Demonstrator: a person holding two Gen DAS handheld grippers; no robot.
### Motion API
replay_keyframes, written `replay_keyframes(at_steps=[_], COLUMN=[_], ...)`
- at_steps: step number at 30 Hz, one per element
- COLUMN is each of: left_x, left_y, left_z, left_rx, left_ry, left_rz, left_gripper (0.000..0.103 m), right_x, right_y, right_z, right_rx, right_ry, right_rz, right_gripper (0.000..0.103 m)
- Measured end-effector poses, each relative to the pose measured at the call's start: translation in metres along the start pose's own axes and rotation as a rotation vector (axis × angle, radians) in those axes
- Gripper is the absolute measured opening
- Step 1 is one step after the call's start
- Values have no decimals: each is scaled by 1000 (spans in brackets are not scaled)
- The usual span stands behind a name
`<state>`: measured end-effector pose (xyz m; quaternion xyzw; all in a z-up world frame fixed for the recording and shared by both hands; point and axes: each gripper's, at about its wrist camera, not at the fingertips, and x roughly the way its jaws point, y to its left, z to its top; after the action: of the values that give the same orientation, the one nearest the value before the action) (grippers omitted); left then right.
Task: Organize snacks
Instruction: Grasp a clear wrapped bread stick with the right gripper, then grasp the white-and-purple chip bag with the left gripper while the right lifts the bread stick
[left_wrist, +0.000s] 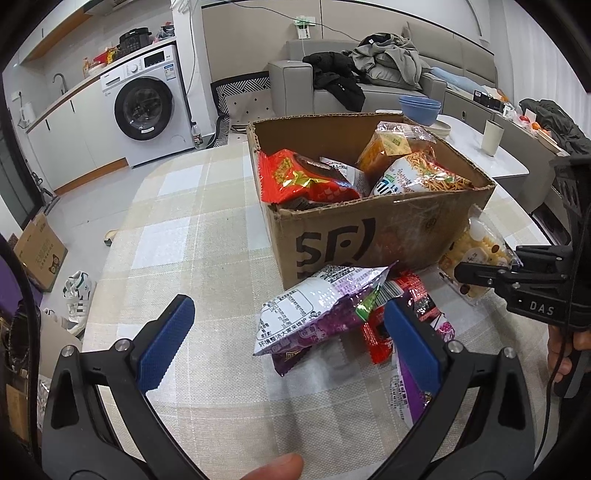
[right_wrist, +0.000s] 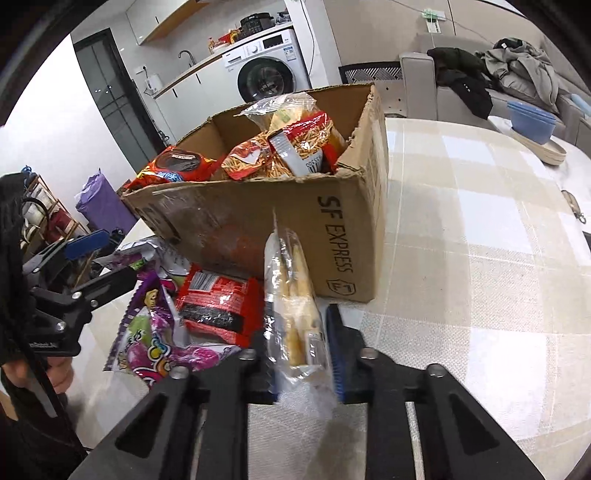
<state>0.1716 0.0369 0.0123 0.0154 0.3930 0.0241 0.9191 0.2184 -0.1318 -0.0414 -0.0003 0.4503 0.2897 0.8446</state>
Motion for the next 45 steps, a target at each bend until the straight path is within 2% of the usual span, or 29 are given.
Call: replay_keyframes(at_steps=[7, 16, 18, 20, 22, 29, 36, 45], left_x=[3, 14, 16, 19, 21, 19, 8, -24], left_y=[-1, -2, -2, -1, 0, -4, -3, 4], left_z=[-2, -2, -3, -3, -4, -4, -4, 4], left_rx=[-3, -5, -5, -7, -11, 29, 30, 9], left_ry=[5, 13, 7, 8, 8, -26, -44, -111], left_rz=[-7, -24, -37, -51, -81, -90, -99, -123], left_gripper=[102, 101, 92, 76, 68, 54, 52, 52], right_x=[-4, -18, -19, -20, -21, -23, -33, -58], right_y=[5, 14, 14, 14, 15, 15, 17, 20], right_z=[1, -1, -2, -2, 0, 0, 1, 5], right_rx=[-23, -41, -42, -42, -45, -52, -61, -59], right_ry=[-57, -80, -82, -84, -86, -95, -120, -179], right_rz=[-7, 3, 5, 8, 9, 11, 18, 44], right_gripper=[13, 13, 13, 13, 13, 13, 13, 13])
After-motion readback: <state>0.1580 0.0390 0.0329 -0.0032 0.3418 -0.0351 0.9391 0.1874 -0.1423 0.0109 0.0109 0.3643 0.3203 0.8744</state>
